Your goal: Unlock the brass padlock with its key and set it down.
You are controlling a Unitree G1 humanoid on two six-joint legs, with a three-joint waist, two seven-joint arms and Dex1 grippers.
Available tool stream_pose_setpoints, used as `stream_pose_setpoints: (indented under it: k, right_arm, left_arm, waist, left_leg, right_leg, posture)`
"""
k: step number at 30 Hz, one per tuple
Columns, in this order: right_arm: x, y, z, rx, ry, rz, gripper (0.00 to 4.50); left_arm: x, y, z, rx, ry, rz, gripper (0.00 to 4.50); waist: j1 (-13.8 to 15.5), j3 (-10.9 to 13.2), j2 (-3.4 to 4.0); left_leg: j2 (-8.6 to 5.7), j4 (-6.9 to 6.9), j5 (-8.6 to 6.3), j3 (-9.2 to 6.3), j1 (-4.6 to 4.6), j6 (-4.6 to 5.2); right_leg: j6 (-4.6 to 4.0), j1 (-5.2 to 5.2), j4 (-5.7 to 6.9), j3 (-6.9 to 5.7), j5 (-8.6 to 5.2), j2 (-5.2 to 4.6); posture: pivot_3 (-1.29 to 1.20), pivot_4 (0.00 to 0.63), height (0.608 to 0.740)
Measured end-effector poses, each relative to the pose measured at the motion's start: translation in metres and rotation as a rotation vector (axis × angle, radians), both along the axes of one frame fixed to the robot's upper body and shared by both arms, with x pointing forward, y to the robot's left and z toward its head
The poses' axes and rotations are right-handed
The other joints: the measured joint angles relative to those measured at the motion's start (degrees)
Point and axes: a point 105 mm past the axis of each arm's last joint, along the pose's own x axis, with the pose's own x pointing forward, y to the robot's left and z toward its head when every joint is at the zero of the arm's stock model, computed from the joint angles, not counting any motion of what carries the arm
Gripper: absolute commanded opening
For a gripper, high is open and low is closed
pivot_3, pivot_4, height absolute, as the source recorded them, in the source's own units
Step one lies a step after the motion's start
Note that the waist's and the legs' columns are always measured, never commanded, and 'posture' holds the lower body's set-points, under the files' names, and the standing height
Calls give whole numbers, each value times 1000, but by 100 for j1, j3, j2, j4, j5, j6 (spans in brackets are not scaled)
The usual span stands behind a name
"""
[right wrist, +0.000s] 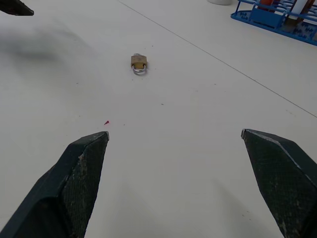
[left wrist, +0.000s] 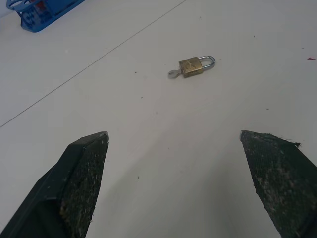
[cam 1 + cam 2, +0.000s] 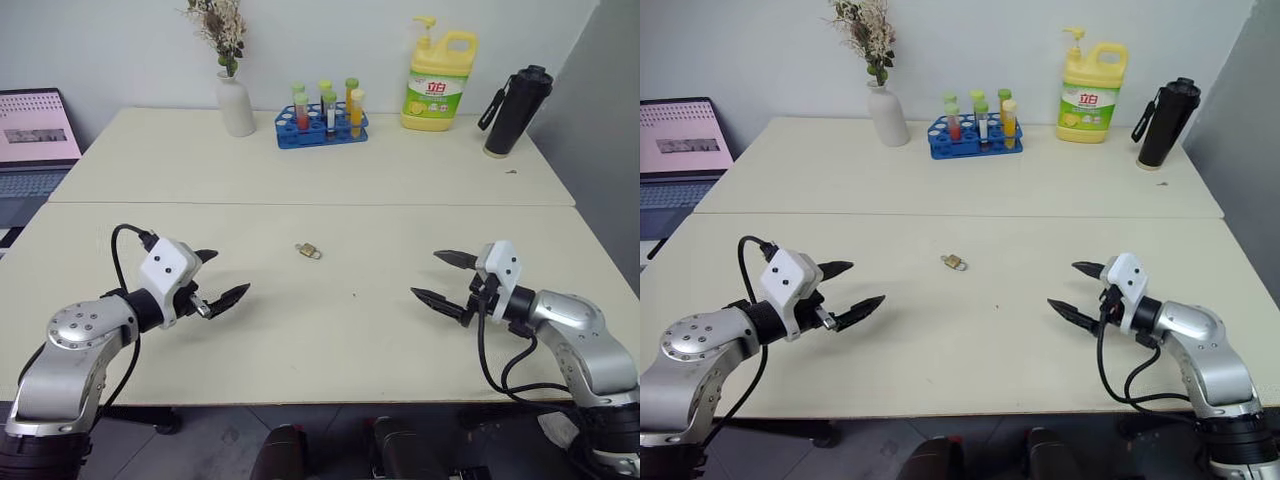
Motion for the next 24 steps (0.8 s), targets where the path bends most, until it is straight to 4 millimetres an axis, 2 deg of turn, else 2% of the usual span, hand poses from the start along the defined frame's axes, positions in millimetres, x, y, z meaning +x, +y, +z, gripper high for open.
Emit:
stream_pose_setpoints:
  k: [13, 19, 24]
  right_arm:
    - [-2, 4, 2, 15, 41, -14, 4500]
    - [-2, 7, 4, 34, 56, -19, 4500]
    - [-2, 10, 9, 43, 48, -10, 4500]
  left_arm:
    - [-1, -7, -3, -33, -13, -15, 4434]
    - [-3, -13, 13, -65, -100, -88, 4434]
    - [0, -4, 15, -48, -87, -64, 4434]
  waist:
    - [2, 0, 0]
    - [2, 0, 0]
    - [1, 0, 0]
  left_leg:
    - [1, 2, 0, -2, 0, 0]
    - [1, 2, 0, -1, 0, 0]
    - [0, 2, 0, -1, 0, 0]
  right_leg:
    - [0, 0, 2, 0, 0, 0]
    - [0, 0, 2, 0, 0, 0]
    - [0, 0, 3, 0, 0, 1]
  posture:
    - [0, 150, 740]
    - [0, 150, 740]
    - [0, 150, 740]
